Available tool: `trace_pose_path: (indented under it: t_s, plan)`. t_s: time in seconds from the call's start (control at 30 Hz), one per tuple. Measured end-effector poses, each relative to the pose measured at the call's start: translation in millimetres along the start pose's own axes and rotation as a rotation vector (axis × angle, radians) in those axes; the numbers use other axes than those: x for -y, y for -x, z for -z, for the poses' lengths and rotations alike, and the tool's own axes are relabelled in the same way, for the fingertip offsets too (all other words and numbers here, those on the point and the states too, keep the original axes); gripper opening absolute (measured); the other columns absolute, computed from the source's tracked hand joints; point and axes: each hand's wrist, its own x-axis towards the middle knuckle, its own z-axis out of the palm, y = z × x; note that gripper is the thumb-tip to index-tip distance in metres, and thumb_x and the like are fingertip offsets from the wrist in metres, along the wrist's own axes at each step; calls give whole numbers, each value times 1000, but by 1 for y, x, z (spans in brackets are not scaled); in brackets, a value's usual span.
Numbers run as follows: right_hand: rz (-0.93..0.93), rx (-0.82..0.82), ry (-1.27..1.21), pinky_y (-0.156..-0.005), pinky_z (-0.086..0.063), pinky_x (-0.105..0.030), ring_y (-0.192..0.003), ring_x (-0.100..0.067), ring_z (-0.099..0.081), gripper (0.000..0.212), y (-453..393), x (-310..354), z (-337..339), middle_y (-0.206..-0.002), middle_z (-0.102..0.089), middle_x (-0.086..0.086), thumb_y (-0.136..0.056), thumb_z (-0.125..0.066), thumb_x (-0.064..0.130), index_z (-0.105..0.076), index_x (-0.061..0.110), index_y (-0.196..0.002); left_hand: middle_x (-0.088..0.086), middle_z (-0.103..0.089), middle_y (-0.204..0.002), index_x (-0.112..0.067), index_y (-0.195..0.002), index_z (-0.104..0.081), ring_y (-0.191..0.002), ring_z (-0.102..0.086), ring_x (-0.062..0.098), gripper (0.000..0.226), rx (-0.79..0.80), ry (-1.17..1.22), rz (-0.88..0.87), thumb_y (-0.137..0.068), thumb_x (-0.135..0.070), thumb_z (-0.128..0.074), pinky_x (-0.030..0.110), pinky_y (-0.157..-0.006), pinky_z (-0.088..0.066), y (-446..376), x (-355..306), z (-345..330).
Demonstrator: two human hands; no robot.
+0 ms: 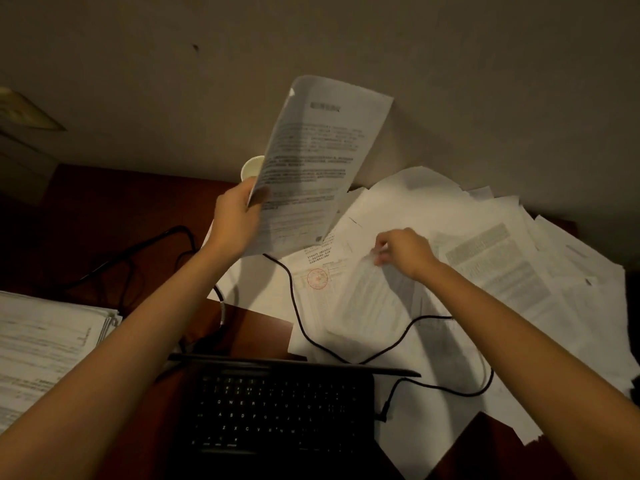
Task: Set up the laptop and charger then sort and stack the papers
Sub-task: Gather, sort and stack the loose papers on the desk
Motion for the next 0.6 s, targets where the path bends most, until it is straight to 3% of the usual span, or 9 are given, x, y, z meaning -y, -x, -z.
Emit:
trace_pose_path:
  t_s: [0.1,0.27,0.4,0.5,0.6]
  plan:
    - [75,-190,-373,-77,-48,-28,-83,-15,-62,13,14,12,39,-84,-69,0,-72,-80,18,-70,16,-80,6,-67,-106,-14,-115,-65,-97,-59,19,25,37,-9,-41,-100,-19,-46,31,-78,-45,3,1,0]
    - [200,-369,-827,-62,-47,-11,-63,4,-63,11,45,47,97,-66,-68,11,-74,-76,5,-69,12,-75,-1,-66,-100,-18,-111,-65,-98,-60,18,25,68,131,-72,-94,-5,-51,30,-79,-46,10,-7,7]
    - [106,-584,-1066,-68,-52,-15,-74,0,-65,19,46,59,113,-84,-68,5,-79,-74,11,-67,8,-96,-8,-67,-98,-24,-103,-62,-96,-63,11,28,176,269,-90,-93,0,-52,28,-83,-49,22,-18,13]
    - [51,-550,-1216,-70,-54,-20,-87,-10,-66,31,47,61,120,-97,-69,0,-80,-73,17,-64,7,-108,-8,-72,-90,-24,-99,-64,-88,-68,11,22,257,335,-82,-94,-6,-53,27,-76,-54,29,-24,22]
    - [129,-476,-1367,-74,-53,-23,-88,-11,-67,19,51,67,124,-94,-69,0,-83,-69,12,-64,10,-101,-8,-72,-91,-15,-103,-64,-88,-68,10,17,304,417,-116,-94,-6,-53,24,-75,-55,34,-33,28]
